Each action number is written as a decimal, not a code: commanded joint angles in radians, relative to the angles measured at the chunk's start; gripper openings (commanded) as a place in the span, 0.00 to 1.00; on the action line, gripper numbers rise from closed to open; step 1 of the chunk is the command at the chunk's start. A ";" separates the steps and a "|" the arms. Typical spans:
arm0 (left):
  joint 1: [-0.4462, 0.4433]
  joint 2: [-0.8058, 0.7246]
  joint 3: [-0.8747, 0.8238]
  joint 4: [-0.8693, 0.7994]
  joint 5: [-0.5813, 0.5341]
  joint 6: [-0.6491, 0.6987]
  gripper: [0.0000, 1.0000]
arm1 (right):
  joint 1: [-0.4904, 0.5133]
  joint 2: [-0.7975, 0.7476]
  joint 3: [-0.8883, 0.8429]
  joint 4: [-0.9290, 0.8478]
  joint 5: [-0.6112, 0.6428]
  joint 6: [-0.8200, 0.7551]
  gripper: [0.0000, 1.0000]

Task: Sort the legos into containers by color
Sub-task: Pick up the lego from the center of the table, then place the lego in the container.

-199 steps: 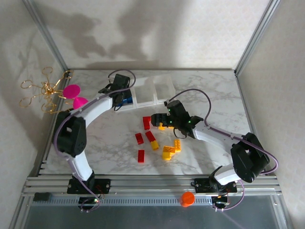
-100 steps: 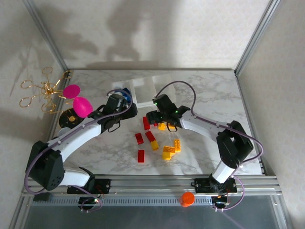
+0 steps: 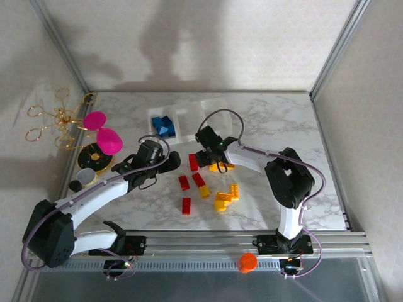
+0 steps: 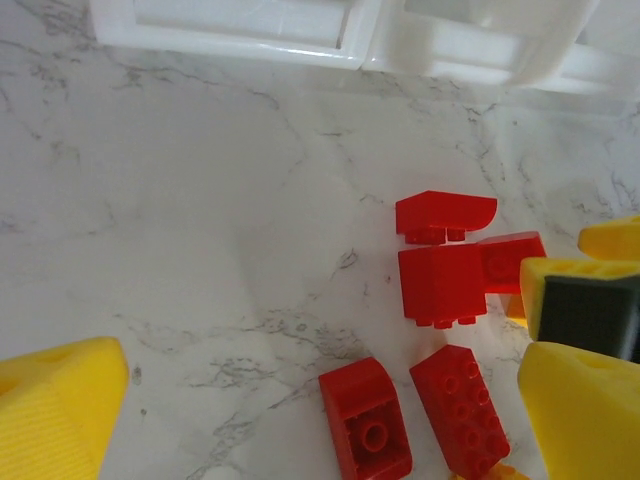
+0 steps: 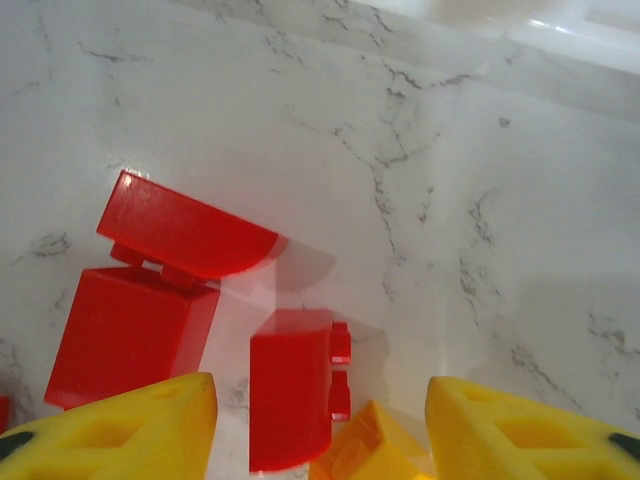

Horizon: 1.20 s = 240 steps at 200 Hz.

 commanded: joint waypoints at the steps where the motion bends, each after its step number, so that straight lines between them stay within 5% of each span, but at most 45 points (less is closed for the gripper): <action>1: -0.008 -0.027 -0.030 0.045 0.006 -0.041 1.00 | 0.002 0.039 0.044 -0.011 0.001 -0.018 0.53; 106: -0.009 -0.016 -0.034 0.075 -0.013 -0.055 1.00 | 0.002 0.047 0.042 -0.005 -0.024 -0.011 0.15; 169: -0.004 0.007 0.044 0.072 -0.027 -0.049 1.00 | -0.022 -0.022 0.126 -0.012 0.046 0.016 0.13; 240: 0.073 0.109 0.176 0.072 -0.028 -0.022 1.00 | -0.059 0.098 0.323 0.106 0.107 0.017 0.14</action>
